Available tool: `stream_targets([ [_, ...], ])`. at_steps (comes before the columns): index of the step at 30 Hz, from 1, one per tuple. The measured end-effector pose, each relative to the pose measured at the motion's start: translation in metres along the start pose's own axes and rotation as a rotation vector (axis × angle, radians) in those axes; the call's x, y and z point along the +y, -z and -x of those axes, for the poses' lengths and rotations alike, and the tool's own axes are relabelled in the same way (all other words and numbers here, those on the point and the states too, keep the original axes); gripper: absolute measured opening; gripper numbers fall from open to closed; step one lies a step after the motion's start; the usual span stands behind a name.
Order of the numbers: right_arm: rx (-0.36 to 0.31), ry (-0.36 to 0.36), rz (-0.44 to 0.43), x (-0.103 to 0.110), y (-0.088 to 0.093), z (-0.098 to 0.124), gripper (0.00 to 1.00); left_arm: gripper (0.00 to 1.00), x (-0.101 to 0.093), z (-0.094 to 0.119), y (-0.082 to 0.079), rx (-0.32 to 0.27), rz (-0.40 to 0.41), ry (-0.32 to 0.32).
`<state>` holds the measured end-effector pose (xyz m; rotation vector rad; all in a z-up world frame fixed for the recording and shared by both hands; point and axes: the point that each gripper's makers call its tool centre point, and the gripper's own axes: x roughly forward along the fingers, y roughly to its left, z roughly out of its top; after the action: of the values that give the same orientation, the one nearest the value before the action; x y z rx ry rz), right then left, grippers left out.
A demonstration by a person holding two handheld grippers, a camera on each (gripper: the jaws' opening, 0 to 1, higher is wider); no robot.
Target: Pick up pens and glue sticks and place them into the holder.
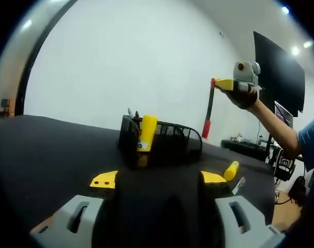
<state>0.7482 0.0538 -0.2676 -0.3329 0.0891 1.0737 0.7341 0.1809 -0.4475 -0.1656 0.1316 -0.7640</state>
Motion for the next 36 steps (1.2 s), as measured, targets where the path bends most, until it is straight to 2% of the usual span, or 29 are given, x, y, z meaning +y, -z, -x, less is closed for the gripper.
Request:
stream_targets([
  [5,-0.023,0.001,-0.024,-0.008,-0.006,-0.001,0.02,0.60,-0.003,-0.001,-0.001,-0.007,0.009,0.000],
  [12,-0.057,0.002,-0.041,-0.017,-0.016,-0.001,0.02,0.62,0.004,-0.002,-0.002,-0.007,0.012,-0.002],
  [23,-0.099,0.002,-0.055,-0.029,-0.027,-0.011,0.02,0.72,0.007,-0.004,-0.002,-0.005,0.009,-0.007],
  [32,-0.130,0.000,-0.099,-0.046,-0.034,-0.017,0.02,0.80,0.005,-0.005,-0.006,-0.028,0.012,0.004],
  [36,-0.138,0.021,-0.103,-0.058,-0.040,-0.018,0.02,0.85,0.004,-0.006,-0.006,-0.027,0.000,0.001],
])
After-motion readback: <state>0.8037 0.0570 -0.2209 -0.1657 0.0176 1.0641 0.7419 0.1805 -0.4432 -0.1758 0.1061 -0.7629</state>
